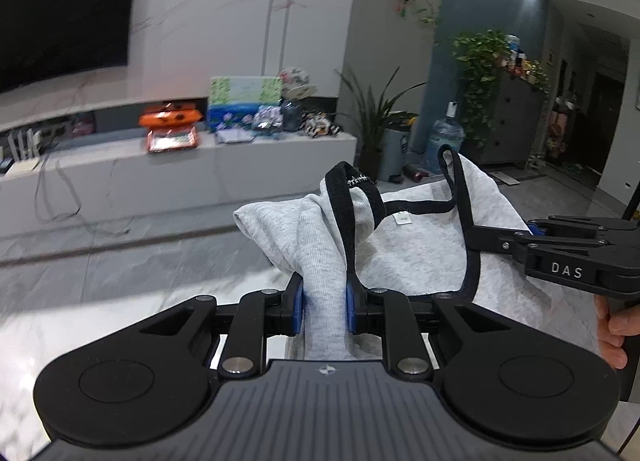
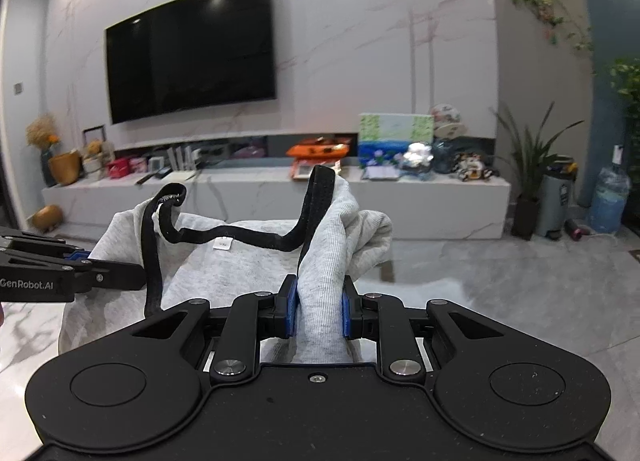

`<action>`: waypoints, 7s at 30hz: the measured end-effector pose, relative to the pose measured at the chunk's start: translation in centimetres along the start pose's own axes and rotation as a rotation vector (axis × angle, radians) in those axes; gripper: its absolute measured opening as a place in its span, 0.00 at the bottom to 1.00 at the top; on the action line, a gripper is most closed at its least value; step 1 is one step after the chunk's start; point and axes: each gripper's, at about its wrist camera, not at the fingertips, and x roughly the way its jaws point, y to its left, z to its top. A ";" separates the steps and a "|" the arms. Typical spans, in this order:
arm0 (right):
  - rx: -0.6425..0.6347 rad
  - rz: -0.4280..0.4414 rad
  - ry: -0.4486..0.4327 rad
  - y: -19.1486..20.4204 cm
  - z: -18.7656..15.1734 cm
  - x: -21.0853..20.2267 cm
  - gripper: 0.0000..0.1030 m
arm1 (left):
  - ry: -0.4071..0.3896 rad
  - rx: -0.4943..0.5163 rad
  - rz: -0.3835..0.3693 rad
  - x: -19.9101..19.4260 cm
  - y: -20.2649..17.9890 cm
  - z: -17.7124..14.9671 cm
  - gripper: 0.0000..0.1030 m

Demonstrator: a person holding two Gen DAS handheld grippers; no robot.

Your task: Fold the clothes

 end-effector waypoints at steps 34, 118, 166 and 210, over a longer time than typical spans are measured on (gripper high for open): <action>0.183 -0.119 0.070 -14.6 -4.5 17.2 0.33 | 0.113 -0.195 0.043 20.1 1.6 -3.3 0.33; -0.028 0.057 -0.005 20.1 -10.7 -6.1 0.72 | -0.159 0.050 0.284 -16.3 0.2 -14.9 0.75; -0.019 0.079 0.177 27.6 -17.8 -2.8 0.72 | 0.091 -0.145 0.467 -15.1 11.3 -24.4 0.78; -0.017 0.041 0.177 26.8 -18.0 -2.1 0.72 | 0.165 -0.146 0.509 -14.6 11.7 -24.7 0.78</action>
